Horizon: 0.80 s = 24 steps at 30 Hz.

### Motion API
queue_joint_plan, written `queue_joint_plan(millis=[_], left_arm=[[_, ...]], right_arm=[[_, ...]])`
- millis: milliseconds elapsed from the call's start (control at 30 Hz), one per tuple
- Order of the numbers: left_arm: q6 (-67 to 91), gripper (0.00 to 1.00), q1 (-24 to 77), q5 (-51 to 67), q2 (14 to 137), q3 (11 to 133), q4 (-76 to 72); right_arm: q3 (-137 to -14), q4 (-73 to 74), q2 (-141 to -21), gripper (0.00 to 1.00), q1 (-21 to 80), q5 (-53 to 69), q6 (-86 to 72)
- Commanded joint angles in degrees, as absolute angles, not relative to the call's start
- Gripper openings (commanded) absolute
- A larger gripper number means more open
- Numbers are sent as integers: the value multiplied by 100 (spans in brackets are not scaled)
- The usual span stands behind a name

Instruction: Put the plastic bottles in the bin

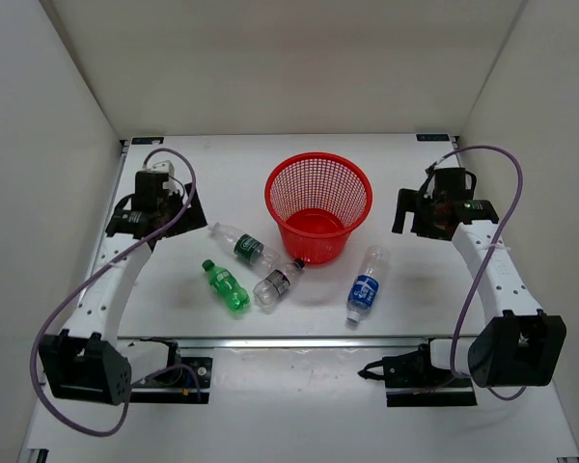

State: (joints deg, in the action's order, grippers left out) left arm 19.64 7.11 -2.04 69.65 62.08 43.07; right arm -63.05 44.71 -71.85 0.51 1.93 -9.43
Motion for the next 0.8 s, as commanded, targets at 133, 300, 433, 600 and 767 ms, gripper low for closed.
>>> queue_joint_plan(millis=[133,300,433,600,767], left_arm=[[2013,99,571,-529,5960,5960,4649],[2030,99,660,-642,5616,5669,4579],[2109,99,694,-536,5388,5555,4491],[2180,98,668,-536,5125,5476,4473],[2197,99,791,-659,5001,5370,4597]], right_arm=[[-6215,5027,-6698,99,-377,990,-1021],[-6038,5273,-6372,100,-168,432,-1073],[-6056,5273,-6293,99,236,19,-1186],[-5784,5221,-6442,99,677,-439,-1844],[-5423,4650,-6495,99,1289,-307,-2328]])
